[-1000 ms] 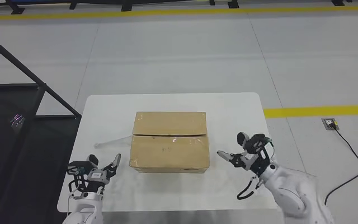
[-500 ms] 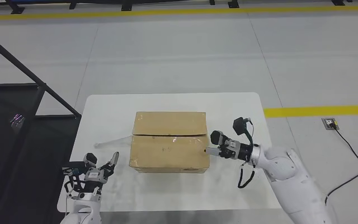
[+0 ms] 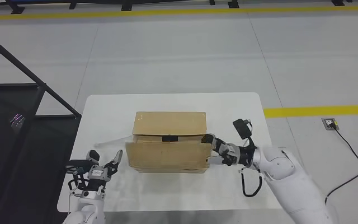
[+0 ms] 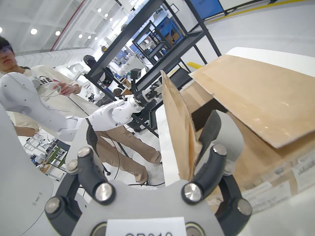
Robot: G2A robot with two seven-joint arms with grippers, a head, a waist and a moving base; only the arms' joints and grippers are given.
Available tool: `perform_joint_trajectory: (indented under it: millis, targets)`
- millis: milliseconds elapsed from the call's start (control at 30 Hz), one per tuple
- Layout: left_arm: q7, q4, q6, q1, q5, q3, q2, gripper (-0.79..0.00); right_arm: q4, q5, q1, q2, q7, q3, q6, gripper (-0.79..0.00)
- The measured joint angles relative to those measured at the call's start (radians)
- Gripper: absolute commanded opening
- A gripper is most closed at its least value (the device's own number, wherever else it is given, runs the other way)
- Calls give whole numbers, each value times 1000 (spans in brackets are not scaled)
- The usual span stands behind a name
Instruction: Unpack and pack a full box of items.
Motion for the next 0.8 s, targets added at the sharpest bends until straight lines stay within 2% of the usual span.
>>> perform_joint_trajectory:
  millis: [133,233,333,467,633,800]
  targets:
    - [22,-24,-12,13,-33,-13,-2,0,-116,-51,-24,67,-8,-37,-9,0]
    - [25,-54,-63,36,-57,-32,-1,0,-204,-117,-53,119,-7,-52,-8,0]
    - [18,-79,-151,68,-46,-60,6,0,-278,-216,-85,170,-7,-58,-8,0]
    - [-15,-101,-320,119,-8,-107,21,0,-366,-364,-136,226,-8,-63,-8,0]
    - [-73,-113,-455,163,95,-148,36,0,-394,-523,-161,266,-27,-90,-8,0]
    - [-111,-96,-451,166,222,-124,41,0,-379,-692,-151,276,-161,-134,-8,0]
